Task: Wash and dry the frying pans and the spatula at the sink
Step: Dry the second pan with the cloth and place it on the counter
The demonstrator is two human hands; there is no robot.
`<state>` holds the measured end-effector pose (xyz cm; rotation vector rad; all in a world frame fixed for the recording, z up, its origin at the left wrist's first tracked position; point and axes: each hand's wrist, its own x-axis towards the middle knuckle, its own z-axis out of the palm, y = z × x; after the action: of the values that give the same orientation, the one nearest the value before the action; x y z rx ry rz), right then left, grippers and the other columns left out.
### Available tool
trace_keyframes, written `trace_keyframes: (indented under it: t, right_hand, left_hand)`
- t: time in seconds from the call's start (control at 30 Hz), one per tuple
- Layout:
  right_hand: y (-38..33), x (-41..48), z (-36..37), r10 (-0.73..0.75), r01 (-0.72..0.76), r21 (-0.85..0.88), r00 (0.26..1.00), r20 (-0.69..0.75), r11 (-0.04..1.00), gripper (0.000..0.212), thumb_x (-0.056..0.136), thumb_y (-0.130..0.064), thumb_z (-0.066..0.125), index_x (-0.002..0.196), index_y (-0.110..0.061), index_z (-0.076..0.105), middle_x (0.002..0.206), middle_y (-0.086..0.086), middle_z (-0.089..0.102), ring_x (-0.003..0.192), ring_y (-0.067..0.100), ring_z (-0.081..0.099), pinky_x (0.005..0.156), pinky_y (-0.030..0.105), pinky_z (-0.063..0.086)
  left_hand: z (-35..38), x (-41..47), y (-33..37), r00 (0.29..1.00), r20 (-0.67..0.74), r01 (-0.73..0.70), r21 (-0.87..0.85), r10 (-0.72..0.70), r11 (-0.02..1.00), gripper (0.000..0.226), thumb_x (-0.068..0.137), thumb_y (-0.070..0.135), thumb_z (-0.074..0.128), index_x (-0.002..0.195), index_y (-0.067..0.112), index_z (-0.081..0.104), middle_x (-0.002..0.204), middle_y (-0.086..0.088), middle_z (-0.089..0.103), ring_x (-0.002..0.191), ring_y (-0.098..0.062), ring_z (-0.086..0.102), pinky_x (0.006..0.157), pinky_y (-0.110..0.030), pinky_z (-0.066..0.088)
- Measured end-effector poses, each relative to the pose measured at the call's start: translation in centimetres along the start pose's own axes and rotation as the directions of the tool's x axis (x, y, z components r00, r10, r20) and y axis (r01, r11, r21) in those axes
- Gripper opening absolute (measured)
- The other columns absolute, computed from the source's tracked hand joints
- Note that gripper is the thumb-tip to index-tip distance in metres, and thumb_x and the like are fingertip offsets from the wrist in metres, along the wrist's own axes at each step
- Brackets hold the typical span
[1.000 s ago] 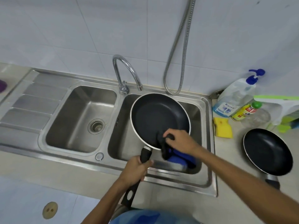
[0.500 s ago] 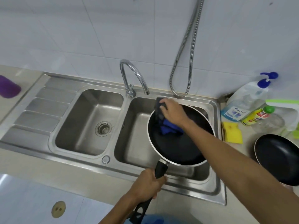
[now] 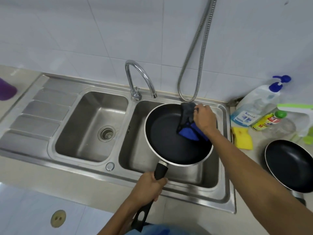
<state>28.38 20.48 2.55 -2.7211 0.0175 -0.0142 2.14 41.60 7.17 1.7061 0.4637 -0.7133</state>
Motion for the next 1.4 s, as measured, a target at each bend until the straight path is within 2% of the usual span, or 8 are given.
trace_keyframes:
  t: [0.37,0.5,0.63,0.83,0.97,1.1,1.23,1.4]
  right_hand:
    - [4.8,-9.4,-0.6,0.197,-0.203,0.092,0.978,0.071,0.975,0.017,0.095,-0.021,0.059,0.105,-0.013,0.071,0.103,0.016,0.073,0.098,0.037,0.067,0.082,0.039,0.051]
    - [0.7,-14.0,-0.2,0.187,-0.202,0.026,0.941,0.281,0.979,0.044,0.100,-0.052,0.045,0.103,-0.017,0.071,0.104,0.017,0.072,0.099,0.037,0.066,0.079,0.039,0.050]
    - [-4.3,-15.1,-0.3,0.023,-0.205,0.246,0.809,0.588,0.947,0.081,0.079,-0.088,0.037,0.123,-0.024,0.063,0.129,0.007,0.060,0.116,0.027,0.060,0.101,0.042,0.048]
    - [-7.4,-11.1,2.6,-0.202,0.073,0.297,0.880,0.430,0.952,0.044,0.099,-0.045,0.052,0.132,-0.018,0.063,0.130,0.011,0.059,0.118,0.031,0.057,0.103,0.040,0.045]
    - [-6.2,-6.7,4.6,-0.274,0.292,-0.080,0.944,0.185,0.953,0.033,0.097,-0.036,0.054,0.123,-0.019,0.064,0.124,0.008,0.057,0.100,0.039,0.054,0.087,0.048,0.052]
    - [-1.6,-2.6,2.9,-0.204,0.231,-0.385,0.973,0.110,0.893,0.027,0.092,-0.024,0.058,0.118,-0.020,0.065,0.123,0.008,0.057,0.102,0.040,0.053,0.077,0.045,0.051]
    - [2.2,-4.8,0.6,-0.139,0.244,-0.500,0.961,0.238,0.831,0.027,0.092,-0.021,0.054,0.116,-0.018,0.065,0.121,0.008,0.059,0.108,0.038,0.054,0.080,0.043,0.051]
    - [-0.4,-12.0,-0.6,-0.114,0.235,-0.127,0.793,0.598,0.964,0.027,0.091,-0.037,0.057,0.113,-0.030,0.070,0.124,0.003,0.067,0.112,0.031,0.063,0.090,0.039,0.049]
  left_hand:
    - [0.3,2.6,1.2,1.000,-0.024,-0.016,-0.011,0.016,1.000,0.027,0.095,0.015,0.064,0.071,0.010,0.051,0.048,-0.004,0.046,0.039,-0.018,0.043,0.043,-0.026,0.039]
    - [1.5,2.9,1.0,1.000,-0.028,0.015,0.047,-0.014,0.999,0.032,0.093,0.012,0.063,0.065,0.013,0.047,0.045,-0.002,0.045,0.036,-0.016,0.042,0.041,-0.025,0.037]
    - [2.1,2.4,0.7,0.999,0.043,0.013,0.114,-0.018,0.993,0.029,0.091,0.013,0.061,0.063,0.012,0.052,0.044,-0.003,0.051,0.037,-0.015,0.046,0.047,-0.027,0.041]
    - [2.7,1.1,0.7,0.997,0.033,0.065,0.119,-0.070,0.991,0.028,0.087,0.020,0.063,0.063,0.014,0.051,0.047,-0.004,0.049,0.039,-0.020,0.046,0.046,-0.026,0.038]
    - [3.0,0.5,0.4,0.999,0.035,0.041,0.021,-0.041,0.999,0.037,0.090,0.017,0.064,0.060,0.018,0.042,0.047,-0.003,0.040,0.036,-0.018,0.036,0.042,-0.024,0.030]
    - [2.1,0.4,-0.3,0.999,0.037,0.029,-0.041,-0.028,0.999,0.039,0.092,0.012,0.065,0.061,0.017,0.042,0.047,-0.004,0.039,0.036,-0.017,0.035,0.040,-0.023,0.029]
    - [0.9,1.3,-0.6,1.000,-0.001,0.010,-0.024,-0.010,1.000,0.051,0.094,0.016,0.066,0.048,0.019,0.044,0.042,-0.007,0.042,0.035,-0.018,0.038,0.043,-0.024,0.034]
    - [0.8,2.2,-0.8,1.000,-0.006,-0.011,0.068,0.011,0.998,0.037,0.093,0.017,0.066,0.059,0.013,0.049,0.044,-0.008,0.049,0.036,-0.019,0.045,0.045,-0.025,0.038]
